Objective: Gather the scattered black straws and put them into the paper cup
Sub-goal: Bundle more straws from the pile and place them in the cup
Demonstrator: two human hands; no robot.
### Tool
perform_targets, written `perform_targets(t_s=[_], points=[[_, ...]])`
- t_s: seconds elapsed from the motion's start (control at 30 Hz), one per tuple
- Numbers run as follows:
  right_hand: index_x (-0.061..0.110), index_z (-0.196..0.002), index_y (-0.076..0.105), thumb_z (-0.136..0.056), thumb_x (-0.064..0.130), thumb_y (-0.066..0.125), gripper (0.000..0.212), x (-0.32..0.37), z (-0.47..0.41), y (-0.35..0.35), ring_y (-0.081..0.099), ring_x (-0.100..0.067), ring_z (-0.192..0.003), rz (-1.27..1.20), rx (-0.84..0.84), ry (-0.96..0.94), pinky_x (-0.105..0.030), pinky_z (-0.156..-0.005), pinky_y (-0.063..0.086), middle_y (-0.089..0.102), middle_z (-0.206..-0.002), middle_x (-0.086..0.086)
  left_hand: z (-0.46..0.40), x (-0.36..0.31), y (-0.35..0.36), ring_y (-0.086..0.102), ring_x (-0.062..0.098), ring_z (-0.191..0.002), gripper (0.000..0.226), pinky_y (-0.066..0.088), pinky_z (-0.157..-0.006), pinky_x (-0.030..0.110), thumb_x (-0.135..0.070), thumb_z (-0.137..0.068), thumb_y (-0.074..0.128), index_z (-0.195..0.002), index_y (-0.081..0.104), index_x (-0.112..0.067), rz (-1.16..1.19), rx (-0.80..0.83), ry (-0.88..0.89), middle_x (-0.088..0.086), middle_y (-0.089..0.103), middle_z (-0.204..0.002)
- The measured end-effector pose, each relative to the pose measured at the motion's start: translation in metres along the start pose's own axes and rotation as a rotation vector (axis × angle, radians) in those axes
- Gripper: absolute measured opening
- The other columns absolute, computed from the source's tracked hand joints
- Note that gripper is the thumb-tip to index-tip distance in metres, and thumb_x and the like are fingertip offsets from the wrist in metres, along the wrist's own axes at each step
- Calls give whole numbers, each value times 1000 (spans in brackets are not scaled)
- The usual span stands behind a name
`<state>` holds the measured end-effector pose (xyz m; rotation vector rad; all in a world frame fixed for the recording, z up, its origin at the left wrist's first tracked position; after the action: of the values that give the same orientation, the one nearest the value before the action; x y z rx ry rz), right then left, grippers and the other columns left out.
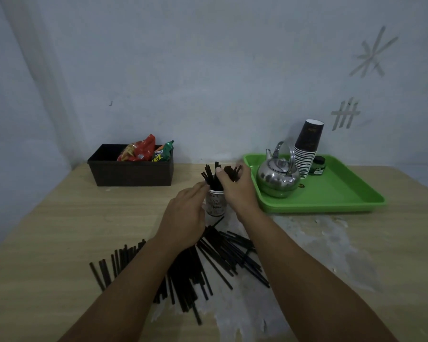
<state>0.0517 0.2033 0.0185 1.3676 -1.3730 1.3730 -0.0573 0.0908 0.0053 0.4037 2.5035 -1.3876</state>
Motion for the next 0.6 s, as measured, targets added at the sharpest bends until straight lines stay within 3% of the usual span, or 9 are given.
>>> perform_targets(t_s=[0.07, 0.17, 0.27, 0.33, 0.37, 0.43, 0.5, 0.6], points=[[26, -150, 25, -72, 65, 68, 97, 4, 3, -6, 54, -11, -115, 26, 6, 13, -35, -100, 43, 55, -126, 10, 1, -3, -3, 38, 24, -132, 54, 26, -106, 28, -6, -89, 51, -141, 39, -14, 22, 3, -18, 6, 40, -148], [24, -152, 22, -80, 57, 68, 92, 14, 18, -19, 47, -12, -121, -46, -38, -15, -33, -99, 40, 48, -134, 3, 8, -5, -13, 31, 20, -137, 52, 21, -108, 25, -12, -92, 50, -142, 37, -18, 99, -13, -97, 3, 35, -150], [22, -135, 50, -89, 47, 63, 53, 25, 46, -44, 58, -11, -104, -6, -102, -82, -26, -85, 48, 61, -113, 5, 27, -5, -23, 37, 18, -132, 44, 25, -106, 28, -20, -93, 51, -136, 45, -20, 125, -17, -179, 0, 44, -144], [24, -108, 65, -93, 38, 61, 21, 20, 62, -59, 62, -13, -92, 169, -58, -61, -21, -71, 46, 65, -93, 11, 42, -3, -25, 43, 18, -126, 36, 30, -104, 31, -23, -93, 52, -129, 53, -21, 95, 5, -218, 0, 53, -135], [24, -100, 68, -93, 39, 59, 18, 13, 70, -66, 64, -16, -94, 307, -25, -33, -24, -70, 47, 67, -92, 10, 50, -4, -26, 45, 19, -123, 33, 33, -103, 33, -24, -93, 52, -126, 56, -21, 78, 21, -240, 0, 56, -132], [22, -113, 67, -92, 49, 54, 37, -2, 80, -73, 60, -23, -112, 633, 41, 44, -31, -85, 47, 68, -114, 0, 62, -3, -26, 50, 20, -117, 31, 40, -99, 36, -24, -92, 53, -122, 60, -19, 54, 42, -266, 2, 60, -125], [16, -131, 56, -92, 62, 44, 62, -15, 92, -76, 47, -31, -124, 937, 72, 140, -41, -96, 42, 56, -133, -10, 74, -5, -26, 53, 23, -111, 29, 42, -95, 37, -20, -90, 56, -118, 62, -16, 31, 46, -255, 4, 64, -119], [11, -130, 52, -88, 72, 35, 77, -25, 108, -75, 40, -34, -125, 1120, 44, 171, -46, -97, 38, 48, -134, -15, 87, -8, -23, 56, 27, -107, 25, 43, -94, 39, -15, -87, 60, -112, 65, -12, -17, 32, -212, 7, 66, -111]])
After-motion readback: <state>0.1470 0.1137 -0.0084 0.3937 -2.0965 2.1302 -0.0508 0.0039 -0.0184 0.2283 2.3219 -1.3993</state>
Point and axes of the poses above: each hand's wrist, its own z-axis away from the middle knuckle, its own y-axis out of the palm, x = y × z, the point moved 1 cm from there along -z, towards the middle knuckle
